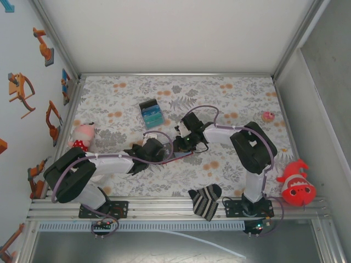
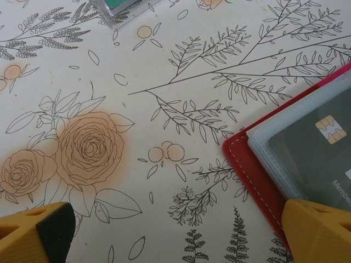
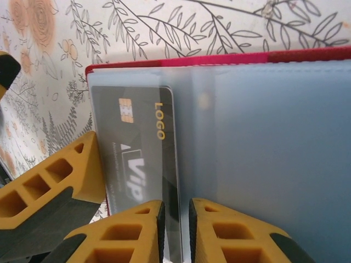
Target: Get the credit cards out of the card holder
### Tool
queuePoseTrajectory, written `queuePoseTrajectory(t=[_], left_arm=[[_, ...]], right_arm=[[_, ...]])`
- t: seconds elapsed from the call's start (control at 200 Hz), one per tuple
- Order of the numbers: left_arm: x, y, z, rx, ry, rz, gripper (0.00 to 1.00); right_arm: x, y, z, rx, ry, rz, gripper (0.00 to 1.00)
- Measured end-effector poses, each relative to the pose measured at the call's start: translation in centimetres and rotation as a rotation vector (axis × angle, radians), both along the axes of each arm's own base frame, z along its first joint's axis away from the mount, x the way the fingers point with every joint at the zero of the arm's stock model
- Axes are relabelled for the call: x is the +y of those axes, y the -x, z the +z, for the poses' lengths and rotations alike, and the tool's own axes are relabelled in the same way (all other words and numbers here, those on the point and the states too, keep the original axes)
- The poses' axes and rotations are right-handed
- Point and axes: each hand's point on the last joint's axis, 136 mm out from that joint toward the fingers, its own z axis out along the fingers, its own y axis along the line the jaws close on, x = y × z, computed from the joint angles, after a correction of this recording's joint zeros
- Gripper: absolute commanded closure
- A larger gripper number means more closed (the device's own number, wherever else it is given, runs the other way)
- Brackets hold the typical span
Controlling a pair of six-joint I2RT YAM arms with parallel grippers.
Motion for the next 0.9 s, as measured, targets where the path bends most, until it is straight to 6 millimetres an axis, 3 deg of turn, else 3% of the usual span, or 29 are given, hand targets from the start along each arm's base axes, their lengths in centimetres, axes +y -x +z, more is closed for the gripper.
queuePoseTrajectory(t=[0.436, 0.696, 0.901], left_arm=[[0.2, -0.1, 0.0, -0.005, -0.017, 0.006, 0.03], [0.6, -0.1, 0.0, -0.014, -0.041, 0.017, 0.03], [0.7, -0.1, 0.1, -0.014, -0.046, 0.020, 0.03]], right_arm=[[0.7, 0.0, 0.4, 0.013, -0.040, 0.006, 0.88], [1.3, -0.2, 1.1, 0.016, -0.089, 0.008, 1.00], [1.3, -0.3, 1.1, 0.014, -0.087, 0.004, 1.00]])
